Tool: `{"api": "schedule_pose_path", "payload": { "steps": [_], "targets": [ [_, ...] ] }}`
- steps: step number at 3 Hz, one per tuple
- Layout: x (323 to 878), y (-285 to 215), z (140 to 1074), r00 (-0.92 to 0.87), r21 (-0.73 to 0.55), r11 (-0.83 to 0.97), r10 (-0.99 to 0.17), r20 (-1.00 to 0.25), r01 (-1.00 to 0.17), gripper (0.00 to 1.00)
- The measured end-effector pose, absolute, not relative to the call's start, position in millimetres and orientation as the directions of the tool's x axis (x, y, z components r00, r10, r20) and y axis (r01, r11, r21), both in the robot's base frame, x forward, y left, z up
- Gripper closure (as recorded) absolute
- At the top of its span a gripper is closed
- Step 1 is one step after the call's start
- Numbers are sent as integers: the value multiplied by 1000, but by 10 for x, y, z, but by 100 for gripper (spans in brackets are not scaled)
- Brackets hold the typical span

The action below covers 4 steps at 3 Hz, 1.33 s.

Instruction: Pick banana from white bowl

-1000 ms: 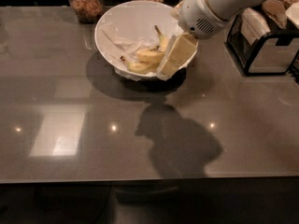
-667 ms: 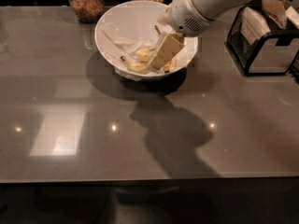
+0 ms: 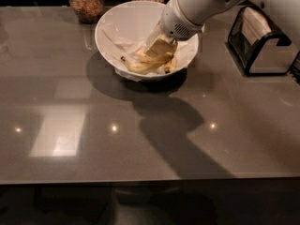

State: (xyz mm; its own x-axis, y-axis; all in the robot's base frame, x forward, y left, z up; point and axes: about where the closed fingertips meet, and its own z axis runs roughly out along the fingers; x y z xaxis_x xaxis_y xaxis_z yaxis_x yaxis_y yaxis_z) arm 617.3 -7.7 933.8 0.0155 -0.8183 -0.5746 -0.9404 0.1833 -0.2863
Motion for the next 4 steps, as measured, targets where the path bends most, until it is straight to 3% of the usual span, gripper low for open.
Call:
{"api": "schedule_pose_path", "payload": {
  "steps": [1,2,4],
  "targets": [
    [6230,-69,9235,6,-283,187,-824,-566,-941,62],
    [6277,-65,9159,1,-279,188,-828,-561,-942,43],
    [6349,-120,9035,-11,-283,192,-844,-536,-940,49]
  ]
}}
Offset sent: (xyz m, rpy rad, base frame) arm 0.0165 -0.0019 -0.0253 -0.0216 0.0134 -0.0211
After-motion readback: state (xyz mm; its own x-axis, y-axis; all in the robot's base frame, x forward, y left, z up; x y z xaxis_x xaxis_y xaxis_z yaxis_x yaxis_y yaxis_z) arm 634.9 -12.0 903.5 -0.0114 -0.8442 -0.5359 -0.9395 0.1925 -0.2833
